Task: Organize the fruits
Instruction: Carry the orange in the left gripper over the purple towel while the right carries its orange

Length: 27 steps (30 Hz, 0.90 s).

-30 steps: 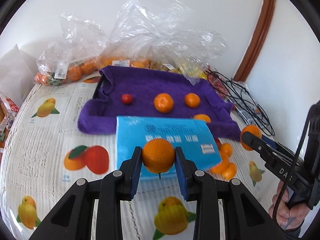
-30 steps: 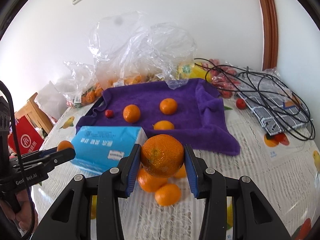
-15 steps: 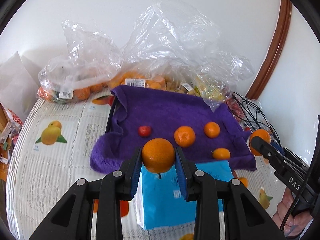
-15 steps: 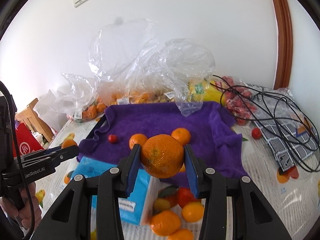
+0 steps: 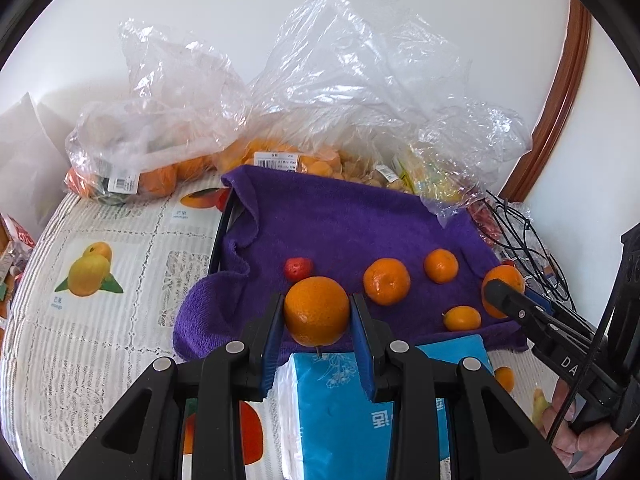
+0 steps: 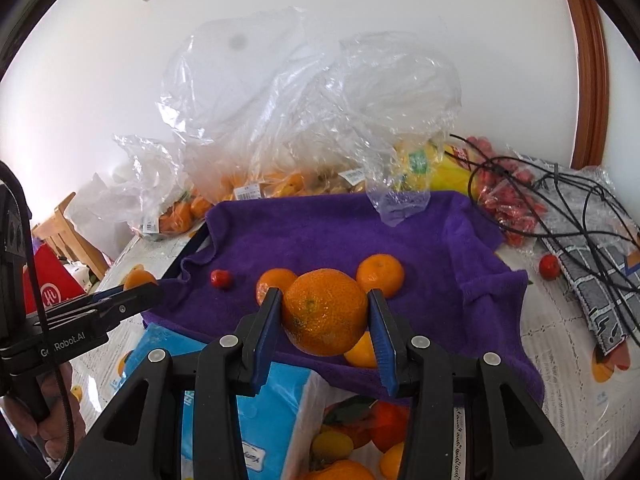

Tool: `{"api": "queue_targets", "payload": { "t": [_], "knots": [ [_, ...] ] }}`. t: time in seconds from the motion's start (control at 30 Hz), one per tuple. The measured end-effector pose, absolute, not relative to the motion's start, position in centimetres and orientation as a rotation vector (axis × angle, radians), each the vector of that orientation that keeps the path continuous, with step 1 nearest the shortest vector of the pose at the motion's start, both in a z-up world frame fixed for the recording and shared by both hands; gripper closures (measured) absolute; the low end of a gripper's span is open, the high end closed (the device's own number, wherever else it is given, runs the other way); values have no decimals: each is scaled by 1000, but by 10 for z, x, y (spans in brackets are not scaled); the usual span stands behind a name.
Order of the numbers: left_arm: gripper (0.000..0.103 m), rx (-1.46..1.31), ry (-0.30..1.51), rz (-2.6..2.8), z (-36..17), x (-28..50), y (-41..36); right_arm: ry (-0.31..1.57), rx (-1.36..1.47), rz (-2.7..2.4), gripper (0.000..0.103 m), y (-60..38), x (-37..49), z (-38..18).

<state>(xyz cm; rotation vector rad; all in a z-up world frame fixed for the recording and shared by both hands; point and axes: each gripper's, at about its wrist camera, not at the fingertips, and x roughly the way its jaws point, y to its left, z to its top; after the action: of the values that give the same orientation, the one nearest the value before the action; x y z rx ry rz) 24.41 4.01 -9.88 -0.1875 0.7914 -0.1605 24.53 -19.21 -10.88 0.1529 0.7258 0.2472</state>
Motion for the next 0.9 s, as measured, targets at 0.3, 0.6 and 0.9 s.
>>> {"api": "queue_targets", "payload": {
  "t": [0.3,0.6,0.9],
  "knots": [
    [72,-216,810,-166,-107,248,41,732,166,226,60,-199,250,-116],
    [72,-212,811,-161,-109,249,40,740,160,218,60,-198,252,-118],
    [72,-213,815,-168,-110,250,39,734,158,203,60,-201,252,-118]
  ]
}}
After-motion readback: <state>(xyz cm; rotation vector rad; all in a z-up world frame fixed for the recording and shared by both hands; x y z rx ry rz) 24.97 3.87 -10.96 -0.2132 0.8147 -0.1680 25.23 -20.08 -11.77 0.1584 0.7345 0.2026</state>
